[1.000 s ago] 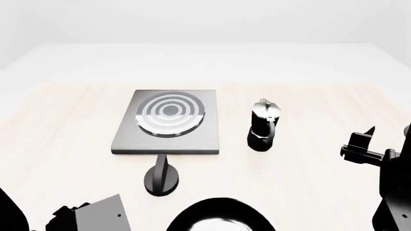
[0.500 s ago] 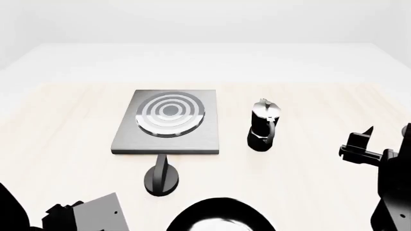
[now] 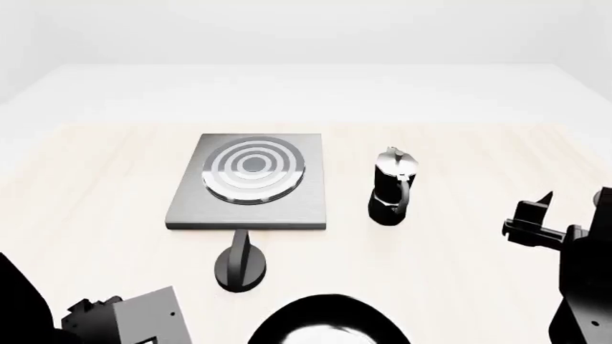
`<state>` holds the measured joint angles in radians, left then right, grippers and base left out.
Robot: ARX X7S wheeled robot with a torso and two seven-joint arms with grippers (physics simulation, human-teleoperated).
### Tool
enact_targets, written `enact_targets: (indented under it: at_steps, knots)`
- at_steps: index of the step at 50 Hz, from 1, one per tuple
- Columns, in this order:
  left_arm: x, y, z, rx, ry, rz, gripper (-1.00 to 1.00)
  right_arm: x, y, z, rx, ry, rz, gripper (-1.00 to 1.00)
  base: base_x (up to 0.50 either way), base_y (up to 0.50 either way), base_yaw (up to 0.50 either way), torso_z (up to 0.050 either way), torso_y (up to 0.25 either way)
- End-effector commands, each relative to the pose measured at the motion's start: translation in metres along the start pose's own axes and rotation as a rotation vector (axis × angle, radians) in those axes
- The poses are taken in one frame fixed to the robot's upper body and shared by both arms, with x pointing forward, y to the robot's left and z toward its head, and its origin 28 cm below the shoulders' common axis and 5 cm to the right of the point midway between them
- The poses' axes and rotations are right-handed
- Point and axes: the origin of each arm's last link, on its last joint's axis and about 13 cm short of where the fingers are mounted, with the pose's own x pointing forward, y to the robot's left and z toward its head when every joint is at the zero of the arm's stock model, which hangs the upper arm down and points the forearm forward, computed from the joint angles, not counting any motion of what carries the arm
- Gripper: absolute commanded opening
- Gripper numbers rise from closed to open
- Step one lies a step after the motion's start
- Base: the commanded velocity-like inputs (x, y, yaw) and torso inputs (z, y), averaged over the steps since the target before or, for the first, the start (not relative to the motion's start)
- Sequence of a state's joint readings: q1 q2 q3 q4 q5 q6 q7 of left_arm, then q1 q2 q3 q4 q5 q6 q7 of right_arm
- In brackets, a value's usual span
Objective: Turn on the stove and put the frying pan on it.
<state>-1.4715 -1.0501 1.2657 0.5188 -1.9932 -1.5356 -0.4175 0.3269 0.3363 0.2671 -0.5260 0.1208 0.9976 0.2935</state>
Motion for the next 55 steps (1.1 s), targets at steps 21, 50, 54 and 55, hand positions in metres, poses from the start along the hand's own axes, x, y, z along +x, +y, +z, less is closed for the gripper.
enact_targets:
  at_steps: [21, 50, 54, 55]
  knots:
    - [0.016, 0.023, 0.017, 0.074, 0.021, 0.008, 1.0, 0.001, 0.001, -0.003, -0.001, 0.003, 0.002, 1.0, 0.0, 0.0, 0.0, 0.0, 0.0]
    - [0.038, 0.028, 0.022, 0.156, 0.042, -0.115, 1.0, 0.001, 0.001, -0.005, 0.003, 0.002, 0.002, 1.0, 0.0, 0.0, 0.0, 0.0, 0.0]
    - [0.043, 0.029, 0.022, 0.155, 0.042, -0.13, 1.0, 0.001, 0.002, -0.005, 0.002, 0.002, 0.006, 1.0, 0.0, 0.0, 0.0, 0.0, 0.0]
    - [0.045, 0.03, 0.022, 0.152, 0.04, -0.135, 1.0, 0.001, 0.002, -0.005, 0.002, 0.002, 0.006, 1.0, 0.0, 0.0, 0.0, 0.0, 0.0]
